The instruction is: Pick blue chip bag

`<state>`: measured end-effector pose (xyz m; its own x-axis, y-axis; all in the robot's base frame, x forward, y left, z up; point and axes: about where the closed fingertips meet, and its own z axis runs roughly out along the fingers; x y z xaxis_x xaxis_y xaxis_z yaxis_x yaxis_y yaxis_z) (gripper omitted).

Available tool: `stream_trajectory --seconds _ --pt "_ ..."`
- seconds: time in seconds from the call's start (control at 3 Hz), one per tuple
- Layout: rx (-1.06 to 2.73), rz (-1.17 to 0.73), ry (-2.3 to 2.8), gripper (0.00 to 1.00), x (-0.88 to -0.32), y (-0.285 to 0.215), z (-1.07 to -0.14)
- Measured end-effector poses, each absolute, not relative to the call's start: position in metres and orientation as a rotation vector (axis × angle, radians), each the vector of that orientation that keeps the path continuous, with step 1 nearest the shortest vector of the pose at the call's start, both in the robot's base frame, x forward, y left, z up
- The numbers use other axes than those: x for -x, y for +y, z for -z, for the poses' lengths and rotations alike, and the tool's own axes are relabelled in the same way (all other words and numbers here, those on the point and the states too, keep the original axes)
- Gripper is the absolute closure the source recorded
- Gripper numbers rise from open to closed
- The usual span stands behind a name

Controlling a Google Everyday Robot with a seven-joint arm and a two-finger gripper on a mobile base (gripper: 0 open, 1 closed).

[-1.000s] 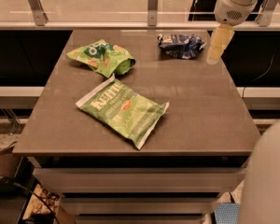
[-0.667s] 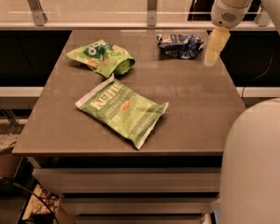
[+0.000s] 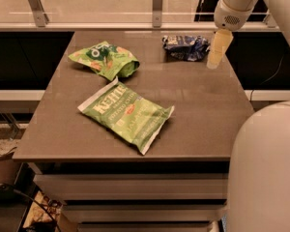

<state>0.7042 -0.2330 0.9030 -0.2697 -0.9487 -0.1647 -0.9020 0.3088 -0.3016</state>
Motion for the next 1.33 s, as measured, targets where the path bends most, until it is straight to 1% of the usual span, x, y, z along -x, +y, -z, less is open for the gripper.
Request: stream_trajectory --seconds 0.67,1.33 --pt "1.684 0.128 2.184 0.00 -0.718 -0.212 -0.883" --pt "1.668 0.086 2.109 0.00 -0.737 -0.194 -0.868"
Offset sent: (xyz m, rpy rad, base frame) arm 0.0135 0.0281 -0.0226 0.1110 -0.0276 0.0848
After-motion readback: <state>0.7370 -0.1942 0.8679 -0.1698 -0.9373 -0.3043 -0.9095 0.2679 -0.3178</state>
